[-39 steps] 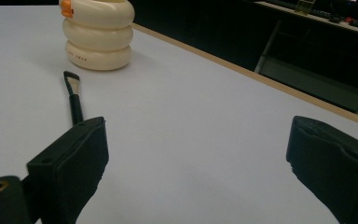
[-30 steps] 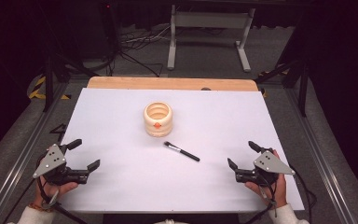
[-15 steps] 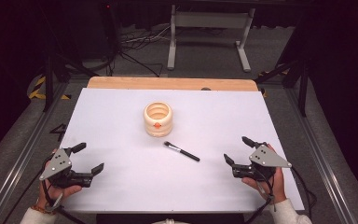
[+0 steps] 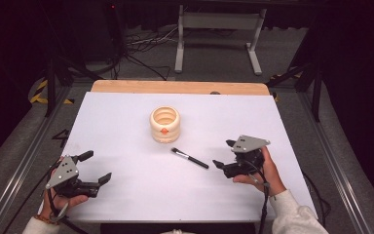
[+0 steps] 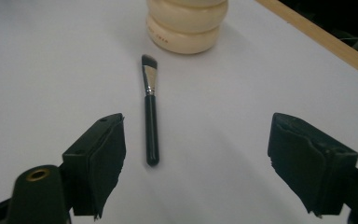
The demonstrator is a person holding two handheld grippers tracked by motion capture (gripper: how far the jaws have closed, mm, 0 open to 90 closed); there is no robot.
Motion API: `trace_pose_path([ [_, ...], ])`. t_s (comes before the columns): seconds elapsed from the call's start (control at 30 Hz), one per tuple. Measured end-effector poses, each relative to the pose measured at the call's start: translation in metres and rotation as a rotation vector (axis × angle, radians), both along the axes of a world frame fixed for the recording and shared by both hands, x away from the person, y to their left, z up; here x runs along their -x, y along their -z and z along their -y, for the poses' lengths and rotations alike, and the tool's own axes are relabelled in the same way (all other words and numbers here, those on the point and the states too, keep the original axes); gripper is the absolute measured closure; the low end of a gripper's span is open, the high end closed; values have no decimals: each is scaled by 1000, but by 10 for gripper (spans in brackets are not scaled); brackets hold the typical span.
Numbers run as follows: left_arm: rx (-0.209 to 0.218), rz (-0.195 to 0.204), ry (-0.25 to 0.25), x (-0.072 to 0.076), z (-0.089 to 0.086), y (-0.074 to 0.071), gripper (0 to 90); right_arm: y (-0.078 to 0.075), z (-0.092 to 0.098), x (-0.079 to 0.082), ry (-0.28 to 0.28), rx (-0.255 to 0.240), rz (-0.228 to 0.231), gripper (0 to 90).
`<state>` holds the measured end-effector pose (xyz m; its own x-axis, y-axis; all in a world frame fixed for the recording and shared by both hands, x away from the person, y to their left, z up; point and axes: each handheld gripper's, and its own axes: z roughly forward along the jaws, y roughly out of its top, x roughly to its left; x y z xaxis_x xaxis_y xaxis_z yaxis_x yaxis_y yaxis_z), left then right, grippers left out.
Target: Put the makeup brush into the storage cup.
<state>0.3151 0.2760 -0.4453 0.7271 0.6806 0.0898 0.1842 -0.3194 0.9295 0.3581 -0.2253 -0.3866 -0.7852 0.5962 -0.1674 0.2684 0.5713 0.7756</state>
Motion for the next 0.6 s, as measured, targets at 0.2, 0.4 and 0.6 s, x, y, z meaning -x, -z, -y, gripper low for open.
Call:
trace_pose_path([
  [0.2,-1,-6,10,0,2,1,53,-5,-41,-22,-56,133,-87,259],
  [0.4,-9,-11,13,0,2,1,54,0,-81,-41,-101,247,-163,283],
  [0.6,-31,-26,17,-1,4,3,58,7,-108,-58,-126,340,-264,344],
])
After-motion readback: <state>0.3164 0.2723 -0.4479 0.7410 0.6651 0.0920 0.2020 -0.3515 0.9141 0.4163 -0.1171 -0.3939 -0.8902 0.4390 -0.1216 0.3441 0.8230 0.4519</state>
